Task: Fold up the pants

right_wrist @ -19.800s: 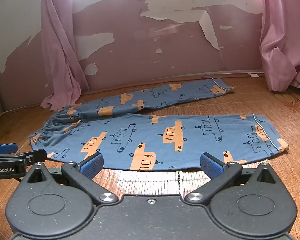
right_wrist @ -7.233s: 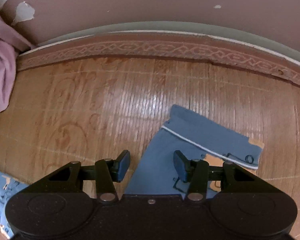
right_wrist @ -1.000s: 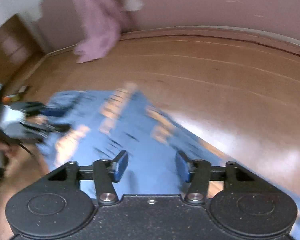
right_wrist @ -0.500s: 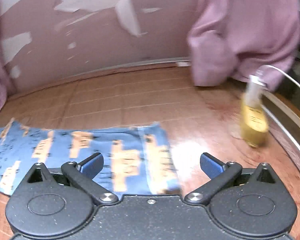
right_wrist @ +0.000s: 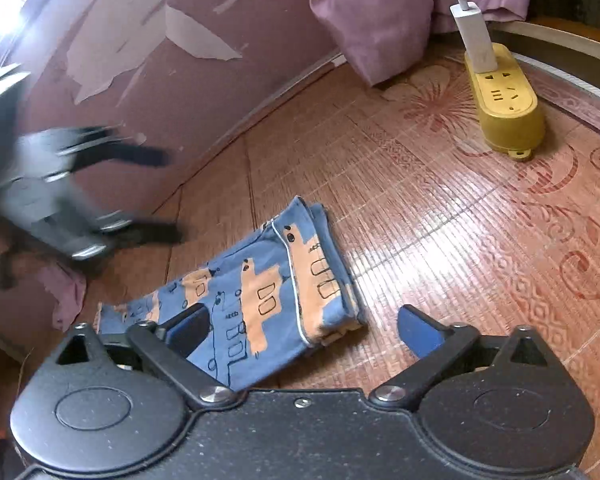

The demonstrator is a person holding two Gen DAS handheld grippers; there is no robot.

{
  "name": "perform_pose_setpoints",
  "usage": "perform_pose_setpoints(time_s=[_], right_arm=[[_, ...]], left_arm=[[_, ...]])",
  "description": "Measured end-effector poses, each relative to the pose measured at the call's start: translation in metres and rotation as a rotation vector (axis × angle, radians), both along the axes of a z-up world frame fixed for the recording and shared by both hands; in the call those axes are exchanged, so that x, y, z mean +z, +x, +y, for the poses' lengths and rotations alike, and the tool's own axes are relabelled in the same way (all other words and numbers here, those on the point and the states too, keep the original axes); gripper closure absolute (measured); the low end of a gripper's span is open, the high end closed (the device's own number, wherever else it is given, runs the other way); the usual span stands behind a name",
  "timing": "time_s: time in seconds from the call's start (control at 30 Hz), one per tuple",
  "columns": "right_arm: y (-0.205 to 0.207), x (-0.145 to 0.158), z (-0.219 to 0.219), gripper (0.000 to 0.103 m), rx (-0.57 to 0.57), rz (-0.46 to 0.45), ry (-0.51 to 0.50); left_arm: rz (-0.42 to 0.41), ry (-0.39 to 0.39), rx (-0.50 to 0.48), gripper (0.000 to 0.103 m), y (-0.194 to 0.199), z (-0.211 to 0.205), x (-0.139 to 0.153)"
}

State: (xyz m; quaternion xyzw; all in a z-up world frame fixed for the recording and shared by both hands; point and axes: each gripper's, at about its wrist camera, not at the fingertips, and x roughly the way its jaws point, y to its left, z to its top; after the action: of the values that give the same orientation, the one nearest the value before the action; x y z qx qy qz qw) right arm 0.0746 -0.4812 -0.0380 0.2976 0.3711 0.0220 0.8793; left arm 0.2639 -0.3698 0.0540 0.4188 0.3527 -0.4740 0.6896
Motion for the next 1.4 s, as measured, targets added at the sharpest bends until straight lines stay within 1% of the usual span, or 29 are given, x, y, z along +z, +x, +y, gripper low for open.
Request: perform_pose_setpoints(time_s=[0.03,0.07,0.1,0.13,0.2,0.23,0.3,0.33,0.37,0.43,0.47,0.53,0.6,0.63,0.7,0.77,0.8,0.87,0.9,0.97,1.03,1.17,1.23,1.3,1.4], right_arm=[[0.000,-0.001,0.000,0.013,0.013,0.003,-0.010],[0.000,-0.002,-0.001,0.019,0.022,0.003,-0.018],[0.001,-0.001,0.000,0.023,0.033,0.004,-0.021],[0.002,-0.002,-0.001,0.025,0.047,0.001,-0.019],[0.002,0.000,-0.002,0.031,0.055,-0.012,-0.023],[0.002,-0.001,-0.003,0.032,0.056,-0.016,-0.026],[0.004,-0.004,-0.006,0.040,0.053,-0.017,-0.016],[0.003,-0.006,-0.006,0.041,0.050,-0.012,-0.006],[0.003,-0.007,-0.007,0.045,0.048,-0.005,0.002],[0.004,-0.011,-0.006,0.051,0.048,0.011,0.003],[0.004,-0.011,-0.006,0.055,0.050,0.015,-0.005],[0.004,-0.012,-0.005,0.059,0.046,0.014,-0.017],[0.004,-0.013,-0.006,0.066,0.037,0.015,-0.020],[0.004,-0.013,-0.007,0.067,0.034,0.017,-0.023],[0.003,-0.014,-0.007,0.069,0.032,0.017,-0.025],[0.003,-0.014,-0.007,0.069,0.032,0.017,-0.026],[0.002,-0.014,-0.007,0.069,0.034,0.017,-0.028],[0.002,-0.013,-0.007,0.069,0.035,0.017,-0.033],[0.002,-0.013,-0.006,0.069,0.034,0.018,-0.034],[0.001,-0.013,-0.006,0.069,0.032,0.018,-0.037],[0.001,-0.012,-0.006,0.069,0.031,0.018,-0.042],[-0.001,-0.009,-0.005,0.069,0.041,0.016,-0.094],[-0.001,-0.008,-0.005,0.065,0.053,0.011,-0.119],[-0.001,-0.006,-0.004,0.059,0.070,0.003,-0.154],[0.002,-0.006,-0.005,0.056,0.085,-0.012,-0.195]], left_arm=[[0.048,-0.011,-0.003,0.015,0.011,-0.007,-0.009],[0.091,-0.008,0.002,0.022,0.019,-0.010,-0.017],[0.137,0.006,0.010,0.025,0.030,-0.017,-0.023],[0.168,0.014,0.015,0.028,0.040,-0.022,-0.028],[0.211,0.000,0.015,0.031,0.053,-0.027,-0.035],[0.235,-0.010,0.007,0.033,0.058,-0.029,-0.038],[0.277,-0.007,-0.008,0.041,0.065,-0.033,-0.043],[0.294,0.001,-0.016,0.046,0.066,-0.034,-0.048],[0.308,0.010,-0.025,0.050,0.067,-0.037,-0.053],[0.337,0.021,-0.034,0.055,0.068,-0.040,-0.060],[0.351,0.024,-0.039,0.055,0.068,-0.041,-0.063],[0.360,0.030,-0.040,0.059,0.068,-0.043,-0.067],[0.374,0.023,-0.043,0.066,0.067,-0.043,-0.067],[0.381,0.027,-0.044,0.071,0.067,-0.044,-0.068],[0.381,0.031,-0.044,0.073,0.066,-0.046,-0.067],[0.378,0.029,-0.036,0.076,0.065,-0.047,-0.068],[0.372,0.022,-0.028,0.077,0.064,-0.048,-0.068],[0.326,-0.017,-0.034,0.084,0.055,-0.043,-0.067],[0.279,-0.041,-0.044,0.084,0.047,-0.039,-0.066],[0.193,-0.064,-0.061,0.088,0.031,-0.036,-0.066],[0.117,-0.068,-0.080,0.090,0.017,-0.034,-0.064],[0.011,-0.075,-0.099,0.091,-0.002,-0.032,-0.058],[-0.065,-0.083,-0.125,0.091,-0.016,-0.029,-0.055],[-0.138,-0.087,-0.174,0.091,-0.030,-0.025,-0.053],[-0.227,-0.101,-0.229,0.091,-0.045,-0.019,-0.051]])
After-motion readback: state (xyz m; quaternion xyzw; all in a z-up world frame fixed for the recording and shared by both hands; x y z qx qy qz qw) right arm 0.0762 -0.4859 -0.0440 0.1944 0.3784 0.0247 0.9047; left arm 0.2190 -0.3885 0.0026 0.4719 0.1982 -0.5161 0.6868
